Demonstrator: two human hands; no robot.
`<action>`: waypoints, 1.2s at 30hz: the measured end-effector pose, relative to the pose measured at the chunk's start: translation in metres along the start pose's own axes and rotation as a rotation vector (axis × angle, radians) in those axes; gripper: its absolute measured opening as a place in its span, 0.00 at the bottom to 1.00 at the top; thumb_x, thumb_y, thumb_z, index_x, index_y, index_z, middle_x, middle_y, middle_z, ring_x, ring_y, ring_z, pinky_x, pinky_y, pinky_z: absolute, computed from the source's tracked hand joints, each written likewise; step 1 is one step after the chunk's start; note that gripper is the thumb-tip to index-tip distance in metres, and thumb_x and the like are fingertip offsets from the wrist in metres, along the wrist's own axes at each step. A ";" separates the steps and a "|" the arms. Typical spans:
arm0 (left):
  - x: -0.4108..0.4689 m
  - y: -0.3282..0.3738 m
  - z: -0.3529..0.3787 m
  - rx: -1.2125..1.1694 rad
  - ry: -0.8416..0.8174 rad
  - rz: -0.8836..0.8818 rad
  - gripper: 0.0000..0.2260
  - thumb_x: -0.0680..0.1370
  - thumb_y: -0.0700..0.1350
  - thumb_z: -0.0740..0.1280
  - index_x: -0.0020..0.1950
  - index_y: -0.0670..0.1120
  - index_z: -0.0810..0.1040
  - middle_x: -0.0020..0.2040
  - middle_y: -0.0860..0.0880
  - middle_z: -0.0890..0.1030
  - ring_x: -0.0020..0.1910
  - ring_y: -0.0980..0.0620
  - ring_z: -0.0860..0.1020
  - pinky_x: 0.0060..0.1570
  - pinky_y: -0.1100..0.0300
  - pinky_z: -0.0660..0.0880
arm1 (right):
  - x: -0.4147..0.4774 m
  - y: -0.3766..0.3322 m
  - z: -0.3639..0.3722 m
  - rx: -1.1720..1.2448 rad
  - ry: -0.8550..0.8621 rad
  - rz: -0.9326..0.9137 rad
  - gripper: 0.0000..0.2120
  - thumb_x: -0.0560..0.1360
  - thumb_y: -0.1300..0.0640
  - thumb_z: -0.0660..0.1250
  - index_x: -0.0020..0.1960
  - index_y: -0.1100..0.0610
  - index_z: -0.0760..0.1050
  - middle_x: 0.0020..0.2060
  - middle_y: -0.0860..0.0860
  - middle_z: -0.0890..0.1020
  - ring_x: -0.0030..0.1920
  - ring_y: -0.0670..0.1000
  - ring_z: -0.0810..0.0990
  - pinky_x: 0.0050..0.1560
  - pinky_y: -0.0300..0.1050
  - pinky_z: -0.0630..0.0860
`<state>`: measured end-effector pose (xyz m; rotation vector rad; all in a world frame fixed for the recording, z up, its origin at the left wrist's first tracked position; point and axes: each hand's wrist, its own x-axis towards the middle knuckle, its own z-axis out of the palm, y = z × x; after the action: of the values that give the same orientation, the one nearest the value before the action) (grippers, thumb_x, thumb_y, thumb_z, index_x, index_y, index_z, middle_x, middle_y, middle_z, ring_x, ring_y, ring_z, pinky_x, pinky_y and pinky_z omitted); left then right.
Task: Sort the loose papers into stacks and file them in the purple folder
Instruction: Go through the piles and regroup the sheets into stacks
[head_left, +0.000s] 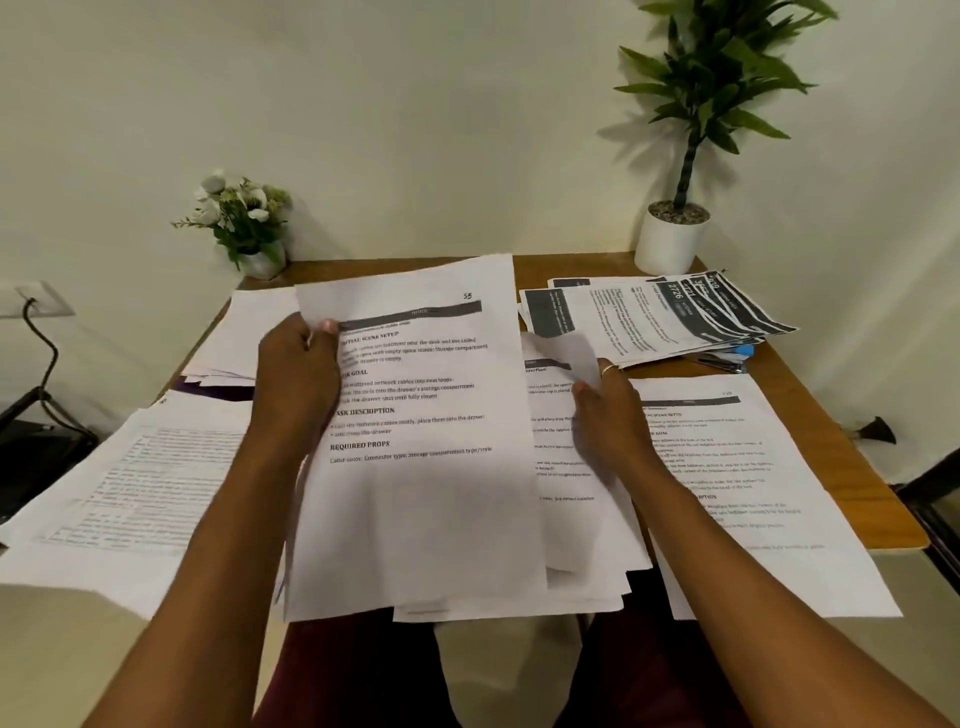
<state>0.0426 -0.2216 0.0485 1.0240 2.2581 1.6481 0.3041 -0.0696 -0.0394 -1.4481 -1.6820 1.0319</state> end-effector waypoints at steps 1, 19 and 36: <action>0.000 -0.002 0.004 -0.035 -0.015 -0.033 0.11 0.85 0.48 0.61 0.59 0.45 0.80 0.50 0.51 0.82 0.49 0.53 0.80 0.47 0.62 0.73 | -0.002 0.000 -0.001 -0.006 0.005 -0.016 0.10 0.84 0.55 0.62 0.64 0.54 0.72 0.55 0.52 0.80 0.55 0.54 0.80 0.52 0.49 0.80; -0.043 -0.043 0.086 0.207 -0.091 -0.130 0.12 0.84 0.45 0.60 0.67 0.45 0.73 0.64 0.45 0.79 0.63 0.42 0.77 0.61 0.47 0.76 | -0.016 -0.014 -0.001 0.477 -0.444 0.300 0.18 0.82 0.38 0.60 0.65 0.46 0.77 0.55 0.46 0.86 0.56 0.51 0.85 0.57 0.49 0.80; -0.060 -0.049 0.086 -0.098 -0.133 -0.257 0.46 0.75 0.46 0.77 0.82 0.52 0.48 0.82 0.48 0.57 0.79 0.44 0.60 0.73 0.46 0.63 | -0.034 -0.017 0.011 -0.149 -0.325 -0.091 0.10 0.79 0.63 0.64 0.53 0.49 0.76 0.42 0.42 0.79 0.43 0.44 0.77 0.38 0.39 0.74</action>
<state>0.1095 -0.1989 -0.0428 0.7598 2.0993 1.5195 0.2920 -0.1063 -0.0296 -1.3334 -2.0744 1.1600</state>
